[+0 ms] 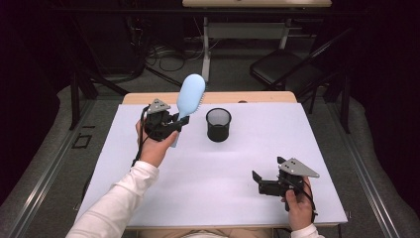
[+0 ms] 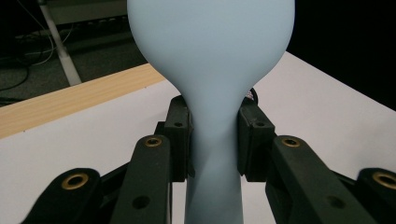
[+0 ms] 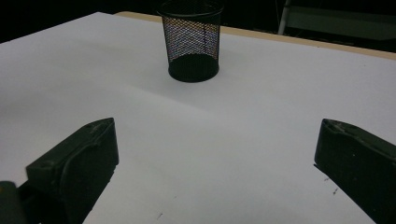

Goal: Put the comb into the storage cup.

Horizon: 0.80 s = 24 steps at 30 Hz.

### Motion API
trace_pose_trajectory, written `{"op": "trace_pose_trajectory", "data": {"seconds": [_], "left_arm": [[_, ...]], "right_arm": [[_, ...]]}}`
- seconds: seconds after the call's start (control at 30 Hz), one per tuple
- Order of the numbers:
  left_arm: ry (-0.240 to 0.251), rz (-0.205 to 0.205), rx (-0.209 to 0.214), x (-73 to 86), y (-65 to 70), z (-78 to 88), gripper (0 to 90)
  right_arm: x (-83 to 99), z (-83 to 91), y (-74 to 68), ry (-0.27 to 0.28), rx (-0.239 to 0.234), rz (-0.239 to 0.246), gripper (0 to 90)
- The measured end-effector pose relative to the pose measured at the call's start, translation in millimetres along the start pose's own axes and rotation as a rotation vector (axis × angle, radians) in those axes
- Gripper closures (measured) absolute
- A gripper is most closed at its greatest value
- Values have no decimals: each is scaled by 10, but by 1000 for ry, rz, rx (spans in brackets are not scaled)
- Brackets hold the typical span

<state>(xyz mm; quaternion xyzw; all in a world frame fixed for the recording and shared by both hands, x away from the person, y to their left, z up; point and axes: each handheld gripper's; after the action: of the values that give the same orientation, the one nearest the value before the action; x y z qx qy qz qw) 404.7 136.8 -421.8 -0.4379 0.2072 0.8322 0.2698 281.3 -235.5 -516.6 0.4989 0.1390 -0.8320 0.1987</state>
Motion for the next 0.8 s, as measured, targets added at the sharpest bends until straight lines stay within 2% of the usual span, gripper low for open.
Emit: {"op": "trace_pose_trajectory", "data": {"seconds": [0.2,0.5,0.8], "left_arm": [[11,-15,-2,-24,40,-21,697],[43,-12,-5,-60,85,-63,697],[69,-16,23,-95,157,-135,697]], "right_arm": [[0,3,3,-7,-1,-4,0],[0,-2,9,-5,0,0,0],[3,-3,19,-4,4,-5,0]]}}
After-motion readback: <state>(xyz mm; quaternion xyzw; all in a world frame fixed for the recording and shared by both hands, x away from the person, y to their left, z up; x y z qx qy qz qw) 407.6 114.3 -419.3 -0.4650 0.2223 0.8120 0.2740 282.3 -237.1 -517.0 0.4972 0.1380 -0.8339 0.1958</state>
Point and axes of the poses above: each handheld gripper's, and its own axes: z roughly backward along the jaws, x roughly out of its underside, y roughly to its right, and after that the axes turned 5 degrees about -y, right-handed
